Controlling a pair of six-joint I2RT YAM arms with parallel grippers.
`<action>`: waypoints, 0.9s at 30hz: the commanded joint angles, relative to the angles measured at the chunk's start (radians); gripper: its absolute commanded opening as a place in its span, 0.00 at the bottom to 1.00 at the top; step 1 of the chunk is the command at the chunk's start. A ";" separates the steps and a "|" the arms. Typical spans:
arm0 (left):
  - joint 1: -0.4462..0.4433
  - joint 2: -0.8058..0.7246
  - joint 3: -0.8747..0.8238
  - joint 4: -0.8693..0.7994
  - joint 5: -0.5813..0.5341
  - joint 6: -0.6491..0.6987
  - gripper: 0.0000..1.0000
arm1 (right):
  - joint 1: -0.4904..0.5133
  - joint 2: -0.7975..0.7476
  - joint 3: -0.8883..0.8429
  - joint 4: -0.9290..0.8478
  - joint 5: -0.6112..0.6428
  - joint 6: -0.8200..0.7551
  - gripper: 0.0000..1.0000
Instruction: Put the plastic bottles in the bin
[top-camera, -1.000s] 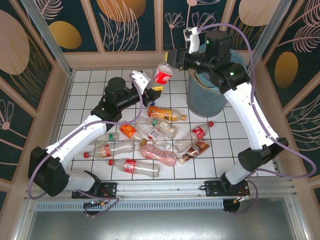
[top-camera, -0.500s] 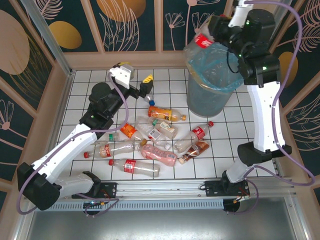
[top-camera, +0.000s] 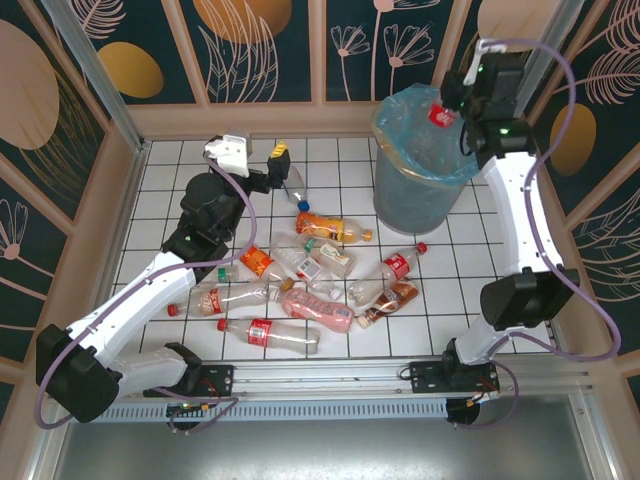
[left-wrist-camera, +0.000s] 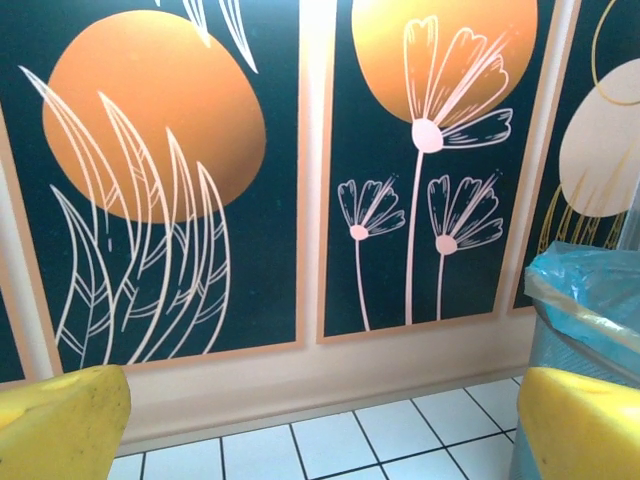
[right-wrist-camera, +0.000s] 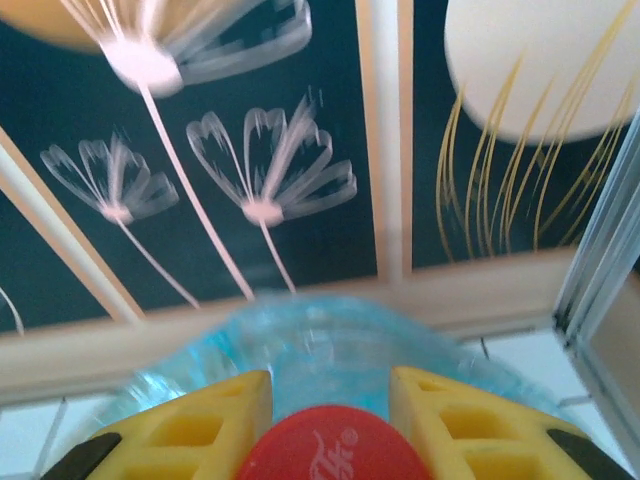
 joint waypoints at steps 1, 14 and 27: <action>-0.001 -0.021 -0.010 0.054 -0.048 -0.004 0.99 | -0.011 -0.071 -0.146 0.238 -0.043 -0.002 0.00; -0.002 0.007 -0.004 0.044 -0.049 0.006 0.99 | -0.033 0.087 -0.225 0.213 -0.204 -0.033 0.03; -0.001 0.023 0.001 0.037 -0.038 0.007 0.99 | -0.018 0.223 -0.066 0.024 -0.275 -0.075 0.51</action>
